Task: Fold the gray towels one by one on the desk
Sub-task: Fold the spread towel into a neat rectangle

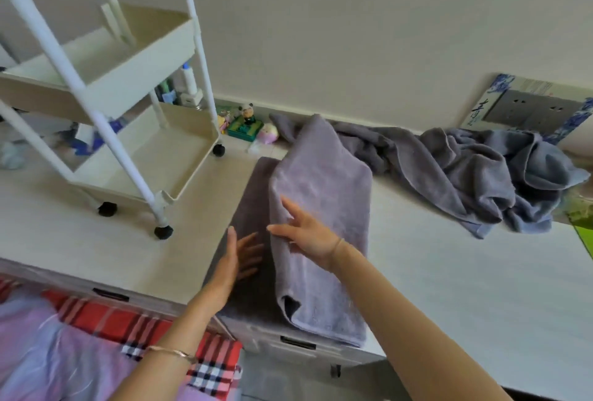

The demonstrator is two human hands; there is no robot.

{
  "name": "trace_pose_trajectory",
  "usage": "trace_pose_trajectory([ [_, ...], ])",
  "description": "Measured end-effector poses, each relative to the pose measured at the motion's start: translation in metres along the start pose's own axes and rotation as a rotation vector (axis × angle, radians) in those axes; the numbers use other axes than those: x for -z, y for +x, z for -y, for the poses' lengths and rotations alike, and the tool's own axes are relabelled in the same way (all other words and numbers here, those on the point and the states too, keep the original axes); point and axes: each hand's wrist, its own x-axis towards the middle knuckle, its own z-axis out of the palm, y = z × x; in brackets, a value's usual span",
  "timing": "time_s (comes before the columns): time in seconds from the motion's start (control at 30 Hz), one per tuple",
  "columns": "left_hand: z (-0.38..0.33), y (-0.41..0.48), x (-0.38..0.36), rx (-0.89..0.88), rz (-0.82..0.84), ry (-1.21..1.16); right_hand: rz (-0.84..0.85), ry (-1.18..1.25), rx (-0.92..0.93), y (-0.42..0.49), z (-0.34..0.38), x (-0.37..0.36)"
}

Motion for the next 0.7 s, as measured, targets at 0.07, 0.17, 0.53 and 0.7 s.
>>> trace_pose_trajectory([
  [0.07, 0.001, 0.001, 0.025, 0.023, -0.049, -0.067, 0.081, 0.004, -0.046, 0.019, -0.017, -0.022],
  [0.17, 0.0, -0.002, 0.041, 0.072, -0.09, -0.007, -0.186, -0.132, 0.023, 0.03, -0.047, -0.013],
  [0.53, 0.019, 0.007, 0.057, -0.073, -0.164, 0.328, -0.835, -0.242, -0.183, 0.005, -0.103, 0.071],
  [0.7, 0.023, -0.001, 0.029, -0.075, -0.06, 0.318, -0.941, -0.108, -0.019, -0.028, -0.102, 0.101],
])
